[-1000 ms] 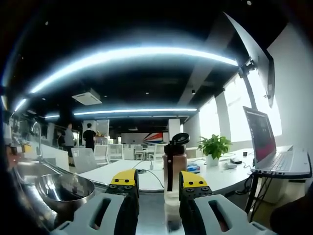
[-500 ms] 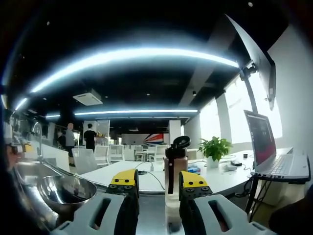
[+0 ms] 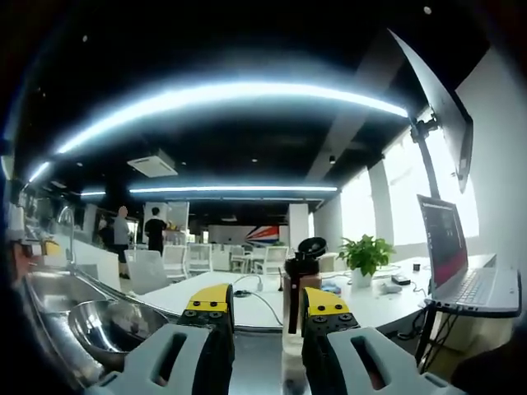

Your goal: Pick up bowl with dirty water move over sink pour dirty water into sink return bowl to place

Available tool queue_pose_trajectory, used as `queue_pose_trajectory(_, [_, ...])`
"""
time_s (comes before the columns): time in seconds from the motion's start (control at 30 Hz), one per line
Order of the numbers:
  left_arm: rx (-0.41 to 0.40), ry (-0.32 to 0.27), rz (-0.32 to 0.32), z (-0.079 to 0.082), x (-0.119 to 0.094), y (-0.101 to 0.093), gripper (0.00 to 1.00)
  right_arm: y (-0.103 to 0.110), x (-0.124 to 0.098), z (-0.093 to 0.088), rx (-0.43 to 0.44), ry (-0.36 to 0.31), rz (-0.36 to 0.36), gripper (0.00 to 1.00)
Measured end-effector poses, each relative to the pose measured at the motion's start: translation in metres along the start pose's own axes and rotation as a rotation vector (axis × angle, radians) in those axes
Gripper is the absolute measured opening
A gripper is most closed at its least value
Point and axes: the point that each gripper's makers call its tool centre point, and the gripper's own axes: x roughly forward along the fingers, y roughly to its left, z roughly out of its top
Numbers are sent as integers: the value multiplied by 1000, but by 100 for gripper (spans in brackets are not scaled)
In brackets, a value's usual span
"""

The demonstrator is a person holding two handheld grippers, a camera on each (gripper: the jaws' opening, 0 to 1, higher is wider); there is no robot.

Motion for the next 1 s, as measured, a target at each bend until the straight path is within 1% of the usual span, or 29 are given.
queue_pose_trajectory(0.2, [-1,12,-35,4,6,-8,20,8,2,9,-7,-8,20,27])
queue_pose_trajectory(0.3, [7,31,-56,5,10,-15,20,13,3,15,-18,-12,28,27])
queue_pose_trajectory(0.43, [3,67,-89,4,15,-25,20,20,6,19,-34,5,50,27])
queue_pose_trajectory(0.53, [18,103,-115,1,19,-33,20,28,8,18,-46,49,78,27])
queue_pose_trajectory(0.57, [21,107,-122,0,20,-36,20,31,10,18,-56,63,88,27])
queue_pose_trajectory(0.67, [22,121,-148,-1,22,-44,20,37,11,19,-76,74,104,27])
queue_pose_trajectory(0.87, [18,126,-159,1,26,-49,20,46,14,19,-84,89,122,27])
queue_pose_trajectory(1.0, [30,161,-183,0,31,-54,20,53,18,16,-96,104,138,27])
